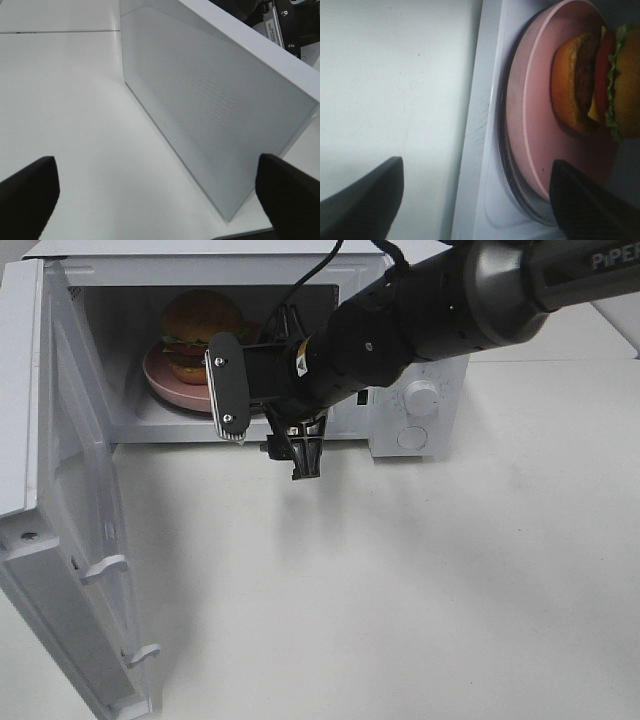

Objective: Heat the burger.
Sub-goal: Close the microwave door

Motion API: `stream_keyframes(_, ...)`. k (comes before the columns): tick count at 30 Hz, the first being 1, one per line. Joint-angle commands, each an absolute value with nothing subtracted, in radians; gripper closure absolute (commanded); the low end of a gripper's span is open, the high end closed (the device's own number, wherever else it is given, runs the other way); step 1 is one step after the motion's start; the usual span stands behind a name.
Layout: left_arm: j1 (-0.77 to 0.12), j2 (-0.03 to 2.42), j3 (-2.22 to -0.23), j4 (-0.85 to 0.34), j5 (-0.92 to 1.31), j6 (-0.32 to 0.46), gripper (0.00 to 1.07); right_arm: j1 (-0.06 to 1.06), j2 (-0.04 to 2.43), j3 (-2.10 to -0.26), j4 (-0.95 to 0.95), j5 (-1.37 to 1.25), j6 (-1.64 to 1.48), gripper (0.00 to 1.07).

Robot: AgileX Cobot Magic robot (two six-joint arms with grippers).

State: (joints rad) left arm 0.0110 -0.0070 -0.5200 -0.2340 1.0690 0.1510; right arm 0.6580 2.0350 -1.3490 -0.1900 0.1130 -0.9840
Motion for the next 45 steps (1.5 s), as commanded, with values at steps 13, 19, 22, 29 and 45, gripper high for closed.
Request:
stream_keyframes(13, 0.007, -0.021, -0.518, -0.233, 1.075, 0.151, 0.07, 0.652, 1.793, -1.031, -0.186, -0.044, -0.901, 0.30)
stream_keyframes(19, 0.007, -0.021, -0.518, -0.233, 1.075, 0.151, 0.07, 0.652, 1.698, -0.913, -0.186, -0.063, -0.763, 0.30)
stream_keyframes(22, 0.007, -0.021, -0.518, -0.233, 1.075, 0.151, 0.07, 0.652, 1.623, -0.849, -0.186, -0.073, -0.642, 0.30)
stream_keyframes(29, 0.007, -0.021, -0.518, -0.233, 1.075, 0.151, 0.07, 0.652, 1.507, -0.764, -0.138, -0.021, -0.361, 0.30)
stream_keyframes(45, 0.007, -0.021, -0.518, -0.233, 1.075, 0.151, 0.07, 0.652, 1.297, -0.743, -0.135, 0.454, 0.071, 0.31)
